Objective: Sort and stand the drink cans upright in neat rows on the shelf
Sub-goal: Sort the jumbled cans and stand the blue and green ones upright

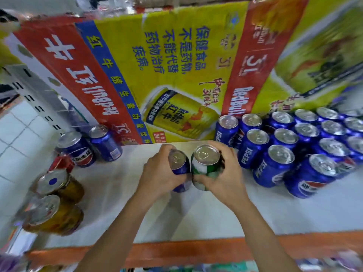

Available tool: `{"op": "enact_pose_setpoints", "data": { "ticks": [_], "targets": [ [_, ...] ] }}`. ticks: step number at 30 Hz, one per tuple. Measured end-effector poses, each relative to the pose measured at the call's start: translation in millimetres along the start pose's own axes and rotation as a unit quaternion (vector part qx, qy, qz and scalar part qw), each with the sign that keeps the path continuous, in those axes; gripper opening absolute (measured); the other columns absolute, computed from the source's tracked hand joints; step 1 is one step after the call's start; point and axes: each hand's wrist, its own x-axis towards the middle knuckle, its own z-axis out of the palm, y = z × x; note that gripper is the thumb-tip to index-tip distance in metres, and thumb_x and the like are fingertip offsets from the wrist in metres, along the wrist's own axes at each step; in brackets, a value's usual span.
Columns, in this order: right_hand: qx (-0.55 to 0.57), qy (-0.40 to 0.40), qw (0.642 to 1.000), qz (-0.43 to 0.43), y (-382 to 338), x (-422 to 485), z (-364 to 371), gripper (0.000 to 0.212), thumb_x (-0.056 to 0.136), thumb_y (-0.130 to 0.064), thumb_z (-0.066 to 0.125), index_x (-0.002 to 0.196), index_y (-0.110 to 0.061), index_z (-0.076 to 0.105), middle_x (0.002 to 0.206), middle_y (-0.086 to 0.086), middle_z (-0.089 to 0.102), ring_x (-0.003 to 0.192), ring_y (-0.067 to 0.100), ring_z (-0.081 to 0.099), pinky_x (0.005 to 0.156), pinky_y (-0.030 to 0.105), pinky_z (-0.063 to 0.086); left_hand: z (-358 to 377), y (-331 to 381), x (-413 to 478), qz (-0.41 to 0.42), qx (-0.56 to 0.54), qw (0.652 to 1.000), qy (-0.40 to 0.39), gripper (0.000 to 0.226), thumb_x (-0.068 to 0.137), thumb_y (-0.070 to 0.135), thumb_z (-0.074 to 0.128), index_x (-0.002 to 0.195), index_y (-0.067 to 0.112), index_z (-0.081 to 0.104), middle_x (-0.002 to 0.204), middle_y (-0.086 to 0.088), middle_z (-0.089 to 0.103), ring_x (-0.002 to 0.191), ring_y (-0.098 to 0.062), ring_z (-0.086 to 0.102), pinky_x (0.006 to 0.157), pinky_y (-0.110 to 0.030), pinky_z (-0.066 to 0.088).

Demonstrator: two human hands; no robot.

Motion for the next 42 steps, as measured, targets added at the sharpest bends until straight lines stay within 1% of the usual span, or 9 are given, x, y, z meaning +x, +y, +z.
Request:
{"op": "enact_pose_setpoints", "data": {
  "ticks": [3, 7, 14, 19, 27, 31, 34, 37, 42],
  "targets": [
    [-0.013, 0.022, 0.999, 0.020, 5, -18, -40, 0.084, 0.052, -0.003, 0.085, 0.112, -0.044, 0.043, 0.116, -0.005, 0.050, 0.106, -0.010, 0.047, 0.090, 0.005, 0.036, 25, 34, 4, 0.017, -0.015, 1.000, -0.009, 0.075, 0.057, 0.037, 0.089, 0.119, 0.028, 0.049, 0.114, 0.005, 0.063, 0.106, -0.021, 0.059, 0.083, -0.030, 0.046],
    [-0.008, 0.020, 0.999, 0.042, 14, -37, -87, 0.076, 0.055, -0.010, 0.082, 0.122, -0.027, 0.049, 0.120, -0.006, 0.057, 0.111, -0.002, 0.052, 0.094, 0.011, 0.040, 59, 76, 5, 0.035, -0.022, 0.999, -0.021, 0.074, 0.060, 0.036, 0.087, 0.124, 0.029, 0.049, 0.120, 0.006, 0.061, 0.109, -0.019, 0.056, 0.080, -0.022, 0.037],
    [0.011, 0.045, 0.999, 0.025, 18, -59, -162, 0.073, 0.055, -0.013, 0.079, 0.119, -0.032, 0.049, 0.116, -0.021, 0.058, 0.107, -0.005, 0.055, 0.085, 0.006, 0.041, 113, 124, 3, 0.068, 0.010, 0.996, -0.051, 0.066, 0.065, 0.036, 0.083, 0.121, 0.027, 0.049, 0.119, 0.001, 0.059, 0.106, -0.023, 0.055, 0.078, -0.029, 0.041],
    [0.000, 0.078, 0.997, 0.017, 27, -70, -200, 0.074, 0.055, -0.033, 0.074, 0.124, -0.026, 0.050, 0.122, -0.017, 0.058, 0.112, 0.000, 0.054, 0.092, 0.014, 0.043, 120, 136, 4, 0.049, 0.013, 0.998, -0.025, 0.069, 0.065, 0.028, 0.085, 0.121, 0.024, 0.045, 0.121, -0.001, 0.056, 0.109, -0.026, 0.054, 0.090, -0.041, 0.048],
    [-0.007, 0.105, 0.994, 0.040, 35, -75, -203, 0.075, 0.051, -0.033, 0.073, 0.122, -0.031, 0.052, 0.118, -0.012, 0.059, 0.107, 0.002, 0.057, 0.090, 0.017, 0.045, 116, 131, 22, 0.016, 0.019, 1.000, 0.014, 0.065, 0.070, 0.016, 0.077, 0.126, 0.017, 0.045, 0.132, -0.010, 0.044, 0.116, -0.028, 0.047, 0.085, -0.029, 0.036],
    [-0.001, 0.124, 0.992, 0.038, 30, -76, -199, 0.073, 0.050, -0.028, 0.074, 0.120, -0.034, 0.052, 0.116, -0.018, 0.060, 0.107, 0.006, 0.058, 0.089, 0.022, 0.048, 111, 126, 25, 0.007, -0.004, 1.000, 0.004, 0.079, 0.074, 0.018, 0.076, 0.141, 0.021, 0.033, 0.143, -0.012, 0.032, 0.130, -0.028, 0.037, 0.104, -0.035, 0.034],
    [-0.003, 0.146, 0.988, 0.038, 24, -73, -202, 0.073, 0.049, -0.029, 0.074, 0.116, -0.043, 0.051, 0.112, -0.024, 0.059, 0.106, 0.003, 0.058, 0.089, 0.022, 0.049, 111, 135, 15, 0.093, 0.057, 0.993, 0.040, 0.078, 0.078, 0.014, 0.071, 0.144, 0.018, 0.031, 0.149, -0.012, 0.025, 0.138, -0.030, 0.025, 0.112, -0.041, 0.030],
    [-0.003, 0.186, 0.981, 0.050, 23, -75, -209, 0.075, 0.047, -0.028, 0.077, 0.114, -0.046, 0.049, 0.110, -0.026, 0.058, 0.106, 0.002, 0.057, 0.087, 0.020, 0.049, 115, 155, 4, 0.234, 0.013, 0.968, 0.087, 0.065, 0.076, 0.005, 0.066, 0.136, 0.015, 0.043, 0.147, -0.010, 0.031, 0.136, -0.028, 0.028, 0.109, -0.035, 0.029],
    [-0.010, 0.243, 0.969, 0.053, 27, -80, -231, 0.076, 0.049, -0.011, 0.078, 0.110, -0.048, 0.051, 0.105, -0.028, 0.060, 0.103, 0.000, 0.059, 0.088, 0.021, 0.049, 141, 194, -15, 0.346, -0.022, 0.938, 0.011, 0.054, 0.078, 0.008, 0.066, 0.130, 0.014, 0.051, 0.142, -0.006, 0.038, 0.136, -0.019, 0.026, 0.106, -0.020, 0.023]
  ]
}}
